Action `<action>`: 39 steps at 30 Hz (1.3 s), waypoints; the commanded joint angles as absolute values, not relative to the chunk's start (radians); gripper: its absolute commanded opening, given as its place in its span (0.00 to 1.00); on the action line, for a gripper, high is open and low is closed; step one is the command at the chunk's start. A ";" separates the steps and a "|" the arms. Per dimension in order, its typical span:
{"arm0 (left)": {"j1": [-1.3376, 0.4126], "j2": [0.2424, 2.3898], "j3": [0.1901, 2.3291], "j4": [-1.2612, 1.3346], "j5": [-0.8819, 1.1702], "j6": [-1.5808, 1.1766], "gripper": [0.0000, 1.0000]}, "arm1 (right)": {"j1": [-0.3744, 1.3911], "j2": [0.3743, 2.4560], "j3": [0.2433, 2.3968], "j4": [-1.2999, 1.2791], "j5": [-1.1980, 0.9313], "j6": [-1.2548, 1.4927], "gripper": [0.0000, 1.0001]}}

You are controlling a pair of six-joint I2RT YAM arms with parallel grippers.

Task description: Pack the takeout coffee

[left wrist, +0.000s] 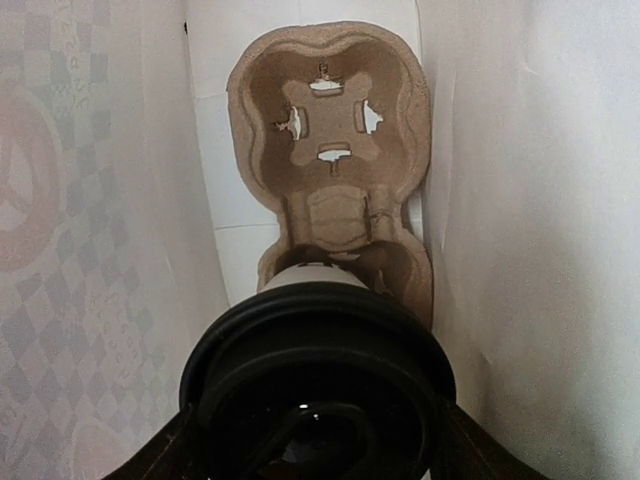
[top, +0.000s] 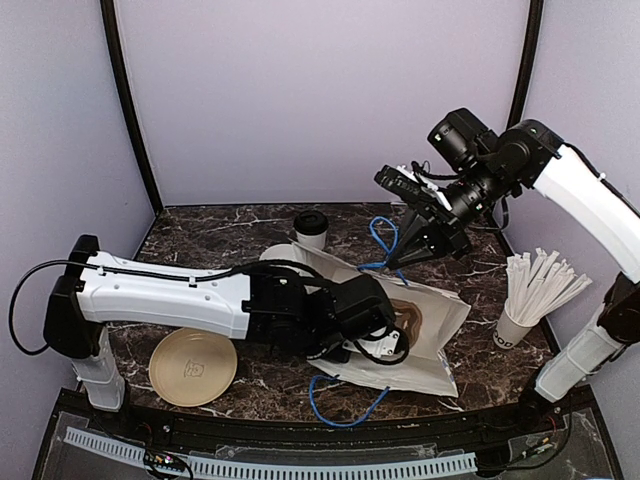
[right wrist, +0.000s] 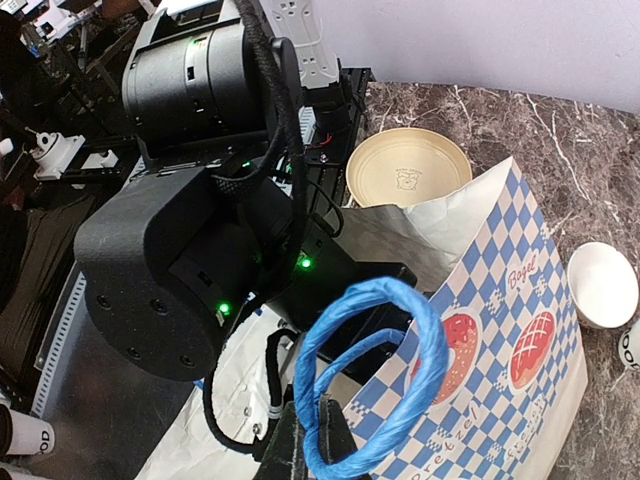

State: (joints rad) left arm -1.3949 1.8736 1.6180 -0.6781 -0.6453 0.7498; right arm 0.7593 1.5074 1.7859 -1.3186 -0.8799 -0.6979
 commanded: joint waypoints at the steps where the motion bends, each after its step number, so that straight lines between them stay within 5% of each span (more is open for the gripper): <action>1: -1.368 1.802 1.583 -0.615 -0.611 0.759 0.63 | 0.768 1.516 1.819 -1.319 -0.894 -0.700 0.00; 39: -1.295 1.818 1.576 -0.627 -0.481 0.699 0.56 | 0.769 1.540 1.836 -1.330 -0.878 -0.703 0.00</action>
State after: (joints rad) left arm -1.3102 1.8149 1.5681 -0.6029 -0.4866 0.7200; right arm 0.7593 1.5410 1.8210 -1.3327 -0.8730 -0.6983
